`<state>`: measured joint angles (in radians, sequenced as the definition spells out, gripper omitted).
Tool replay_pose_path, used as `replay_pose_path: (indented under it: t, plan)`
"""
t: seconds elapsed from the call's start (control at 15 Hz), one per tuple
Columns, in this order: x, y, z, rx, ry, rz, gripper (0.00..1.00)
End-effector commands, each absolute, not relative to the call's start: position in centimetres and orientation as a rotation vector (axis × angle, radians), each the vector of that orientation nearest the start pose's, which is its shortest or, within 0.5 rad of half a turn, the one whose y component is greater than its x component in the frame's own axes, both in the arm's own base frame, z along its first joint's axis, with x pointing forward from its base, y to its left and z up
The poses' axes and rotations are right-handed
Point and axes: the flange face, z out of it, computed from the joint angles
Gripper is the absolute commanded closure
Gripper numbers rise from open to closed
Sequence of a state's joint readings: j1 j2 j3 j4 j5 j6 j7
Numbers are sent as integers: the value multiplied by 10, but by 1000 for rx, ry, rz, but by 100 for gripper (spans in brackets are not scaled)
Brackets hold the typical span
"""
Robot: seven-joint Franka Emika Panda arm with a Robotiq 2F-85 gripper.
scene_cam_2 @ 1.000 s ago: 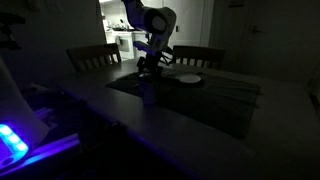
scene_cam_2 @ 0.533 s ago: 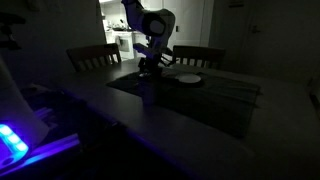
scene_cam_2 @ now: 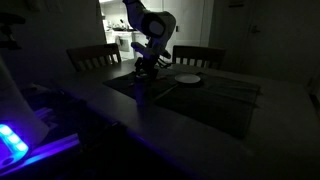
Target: Put the straw inside the can
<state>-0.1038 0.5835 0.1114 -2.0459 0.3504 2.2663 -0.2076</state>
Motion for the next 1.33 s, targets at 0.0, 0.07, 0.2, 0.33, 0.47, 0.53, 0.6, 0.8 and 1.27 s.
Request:
replay_pose_path:
  t: [0.0, 0.07, 0.2, 0.33, 0.47, 0.53, 0.6, 0.8, 1.27]
  plan:
    - [547, 11, 123, -2799, 128, 447, 0]
    - [548, 9, 124, -2809, 127, 436, 0]
    - [551, 6, 124, -2821, 125, 424, 0]
    - [552, 4, 122, -2825, 116, 416, 0]
    - [551, 3, 120, -2824, 116, 411, 0]
    - [550, 2, 118, -2822, 120, 410, 0]
    - [549, 1, 117, -2822, 121, 409, 0]
    - [547, -1, 116, -2836, 105, 400, 0]
    - [549, -6, 132, -2791, 112, 366, 0]
